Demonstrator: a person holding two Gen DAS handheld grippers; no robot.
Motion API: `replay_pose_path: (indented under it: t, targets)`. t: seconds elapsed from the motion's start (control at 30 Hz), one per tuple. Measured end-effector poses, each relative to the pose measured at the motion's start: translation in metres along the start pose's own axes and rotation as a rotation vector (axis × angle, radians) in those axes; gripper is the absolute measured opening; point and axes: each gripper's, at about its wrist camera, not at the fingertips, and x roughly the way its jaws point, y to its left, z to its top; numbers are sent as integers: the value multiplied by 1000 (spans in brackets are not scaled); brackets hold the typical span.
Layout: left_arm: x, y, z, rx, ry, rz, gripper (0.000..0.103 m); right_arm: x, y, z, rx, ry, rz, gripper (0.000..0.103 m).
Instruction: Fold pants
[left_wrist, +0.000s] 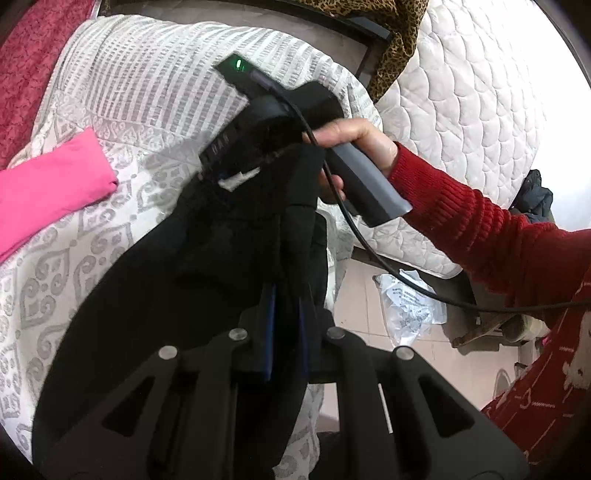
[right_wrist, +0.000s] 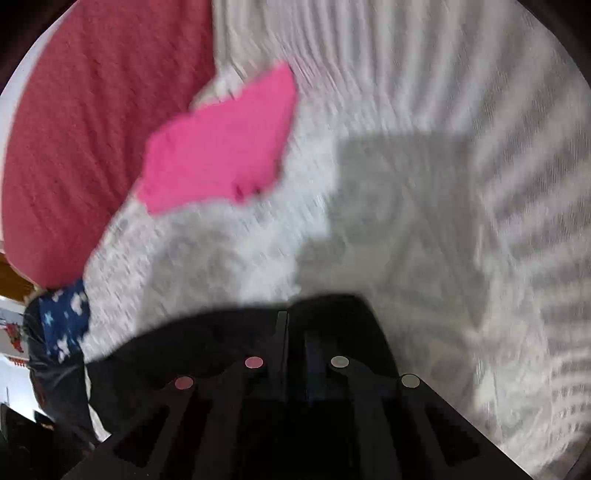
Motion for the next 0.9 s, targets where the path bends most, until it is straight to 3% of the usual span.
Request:
replay_pose_path:
  t: [0.1, 0.17, 0.23, 0.3, 0.37, 0.43, 0.5, 0.53, 0.57, 0.63, 0.67, 0.73, 0.8, 0.9]
  targets:
    - [-5, 3, 13, 23, -18, 29, 12, -13, 2, 19, 28, -69, 57, 5]
    - [-9, 8, 23, 27, -36, 25, 12, -7, 4, 34, 23, -92, 29, 5]
    - [-12, 13, 31, 29, -49, 16, 11, 10, -1, 47, 22, -75, -21, 5]
    - [-10, 19, 36, 24, -49, 45, 11, 41, -11, 58, 29, 27, -20, 9]
    - [-8, 26, 40, 11, -38, 65, 11, 44, -21, 58, 63, 30, 21, 12]
    - [-5, 32, 43, 11, -25, 94, 11, 27, -30, 52, 99, -1, 79, 22]
    - [-2, 36, 43, 8, -11, 114, 11, -7, -36, 41, 76, -85, 56, 45]
    - [0, 39, 42, -1, -6, 120, 11, -22, -38, 36, 58, -107, 53, 51]
    - [0, 41, 38, -20, -1, 108, 11, -35, -39, 29, 39, -117, 74, 56]
    - [0, 42, 30, -57, 6, 81, 13, -56, -36, 13, -7, -88, 161, 56]
    - [0, 40, 24, -65, 14, 77, 18, -63, -33, 2, -32, -62, 205, 59]
    - [-1, 35, 14, -67, 16, 100, 51, -74, -23, -18, -75, -45, 236, 63]
    - [-5, 27, 7, -55, -3, 127, 62, -83, 0, -37, -165, -48, 218, 65]
    - [-10, 11, 3, -7, -17, 133, 67, -88, 25, -51, -243, -27, 179, 71]
